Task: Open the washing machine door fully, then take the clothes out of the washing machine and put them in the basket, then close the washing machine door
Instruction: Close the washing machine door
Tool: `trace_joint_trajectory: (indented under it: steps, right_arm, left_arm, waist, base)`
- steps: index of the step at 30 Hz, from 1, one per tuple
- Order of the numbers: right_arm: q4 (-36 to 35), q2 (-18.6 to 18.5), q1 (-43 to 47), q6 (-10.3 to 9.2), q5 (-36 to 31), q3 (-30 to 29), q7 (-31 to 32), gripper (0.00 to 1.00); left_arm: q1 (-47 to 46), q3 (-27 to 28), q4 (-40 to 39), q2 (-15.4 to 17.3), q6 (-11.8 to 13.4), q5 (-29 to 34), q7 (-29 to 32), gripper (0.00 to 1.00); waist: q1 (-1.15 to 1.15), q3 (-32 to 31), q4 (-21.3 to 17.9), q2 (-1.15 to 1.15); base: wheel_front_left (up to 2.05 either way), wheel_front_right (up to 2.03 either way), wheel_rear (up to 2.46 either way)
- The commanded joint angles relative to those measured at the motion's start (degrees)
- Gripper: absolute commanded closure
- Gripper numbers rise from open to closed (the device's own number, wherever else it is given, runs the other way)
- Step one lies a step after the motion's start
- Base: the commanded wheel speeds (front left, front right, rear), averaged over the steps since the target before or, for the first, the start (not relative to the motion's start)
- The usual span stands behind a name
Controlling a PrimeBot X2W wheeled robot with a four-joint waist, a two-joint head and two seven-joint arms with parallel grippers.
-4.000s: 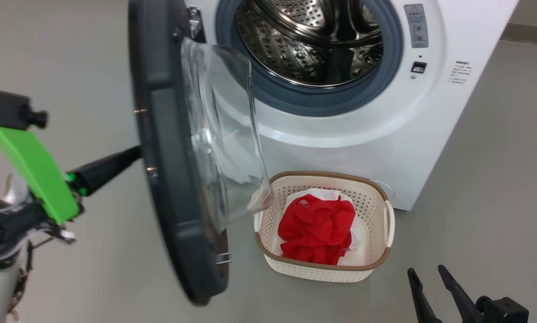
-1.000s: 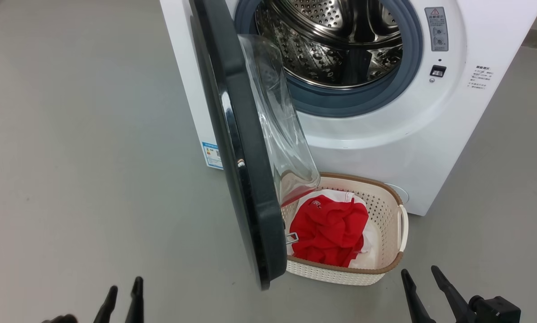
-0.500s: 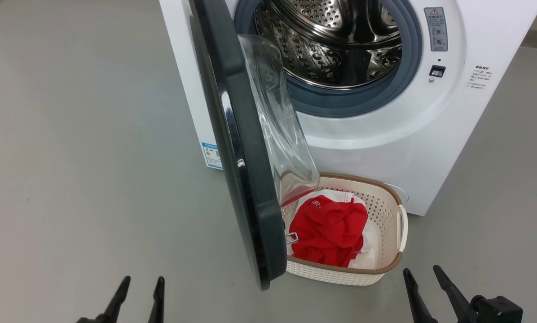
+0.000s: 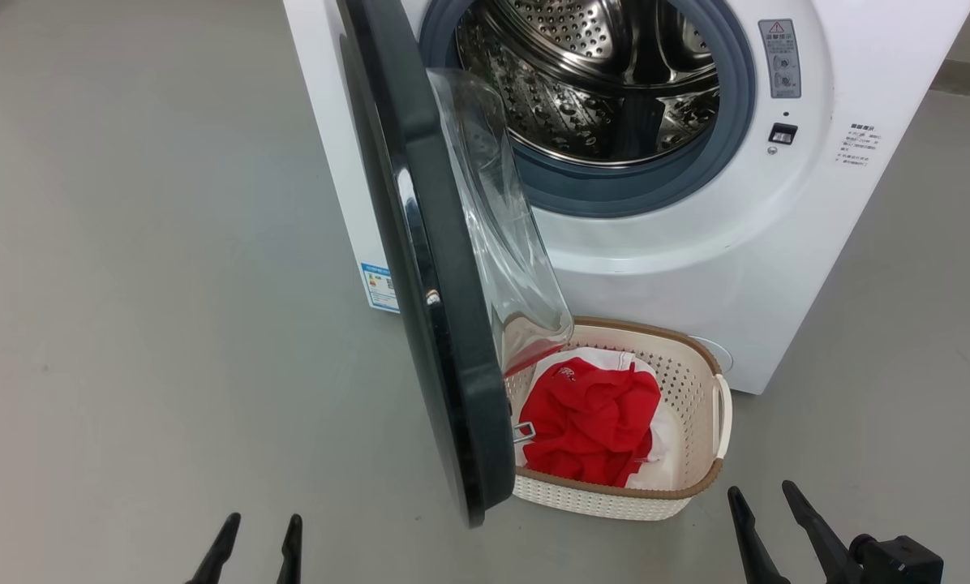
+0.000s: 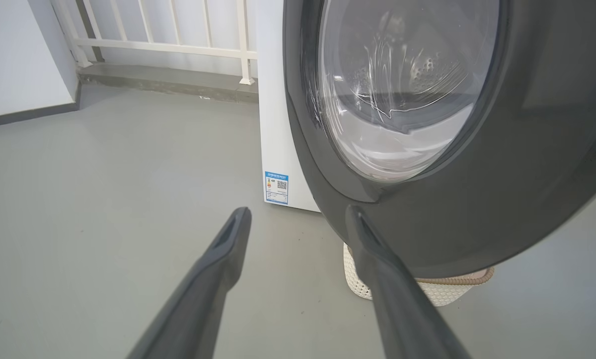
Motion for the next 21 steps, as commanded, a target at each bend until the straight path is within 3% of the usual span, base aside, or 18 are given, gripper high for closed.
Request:
trace_joint_trajectory:
  steps: [1,15,16,19,21]
  right_arm:
    - [-1.14,-0.54,-2.52,0.42,-0.27,1.52,-0.37,0.0]
    - [-1.14,-0.42,-2.49,0.42,-0.18,1.63,-0.37,0.0]
    - [-1.15,-0.42,-2.52,0.42,-0.18,1.61,-0.37,0.0]
    - [-1.23,-0.4,-2.51,0.42,-0.19,1.51,-0.37,0.0]
    - [-1.27,-0.4,-2.53,0.42,-0.22,1.43,-0.37,0.0]
  left_arm:
    - [-0.98,1.89,-1.56,0.14,-0.32,0.45,-0.7,0.0]
    - [-1.63,2.59,-2.86,0.12,-0.32,-2.58,-0.7,0.0]
    - [-1.81,2.7,-3.3,0.12,-0.32,-3.56,-0.7,0.05]
    - [-2.68,3.39,-5.15,0.12,-0.32,-8.61,-0.7,1.0]
    - [-3.54,3.98,-6.62,0.12,-0.32,-12.52,-0.7,1.0]
  waist:
    - [0.0,-0.02,-0.02,0.0]
    - [0.0,0.06,-0.46,0.0]
    - [0.0,0.09,-0.57,0.0]
    - [0.0,0.15,-0.87,0.0]
    - [0.0,0.24,-1.06,0.0]
  base:
    - [0.0,0.0,0.0]
    - [0.0,0.0,0.0]
    - [0.0,0.0,0.0]
    - [0.0,0.0,0.0]
    - [0.0,0.0,0.0]
